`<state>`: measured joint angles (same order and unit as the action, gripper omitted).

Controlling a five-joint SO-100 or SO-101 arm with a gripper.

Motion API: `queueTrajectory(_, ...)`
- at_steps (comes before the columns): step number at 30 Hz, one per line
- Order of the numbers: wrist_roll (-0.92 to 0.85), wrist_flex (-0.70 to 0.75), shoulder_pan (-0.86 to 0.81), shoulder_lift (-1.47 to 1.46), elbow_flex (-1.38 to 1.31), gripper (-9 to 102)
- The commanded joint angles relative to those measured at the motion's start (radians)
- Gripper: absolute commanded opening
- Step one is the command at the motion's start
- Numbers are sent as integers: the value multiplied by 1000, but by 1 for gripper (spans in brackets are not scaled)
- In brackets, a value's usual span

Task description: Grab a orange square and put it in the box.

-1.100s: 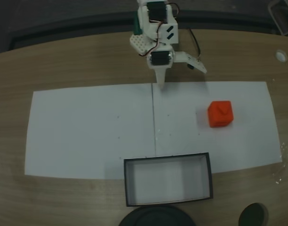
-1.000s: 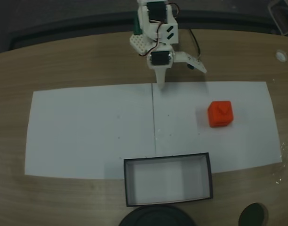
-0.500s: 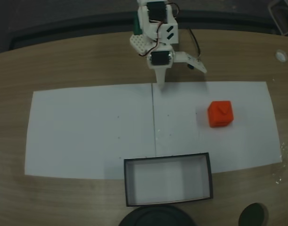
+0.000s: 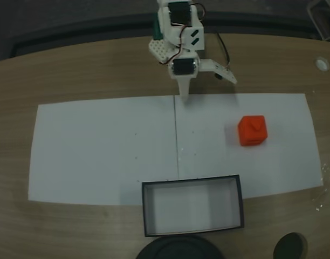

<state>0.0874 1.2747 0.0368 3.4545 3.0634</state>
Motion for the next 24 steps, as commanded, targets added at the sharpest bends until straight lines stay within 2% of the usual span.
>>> queueTrajectory(1,6,15,6,11,-64,0)
queueTrajectory(9,-2,15,8,11,-64,0)
queueTrajectory(13,-2,2,69,11,-64,0)
queueTrajectory(17,6,-132,83,11,-43,0)
queueTrajectory(21,0,-341,72,11,-3,0)
queueTrajectory(24,-2,-368,84,11,-44,6)
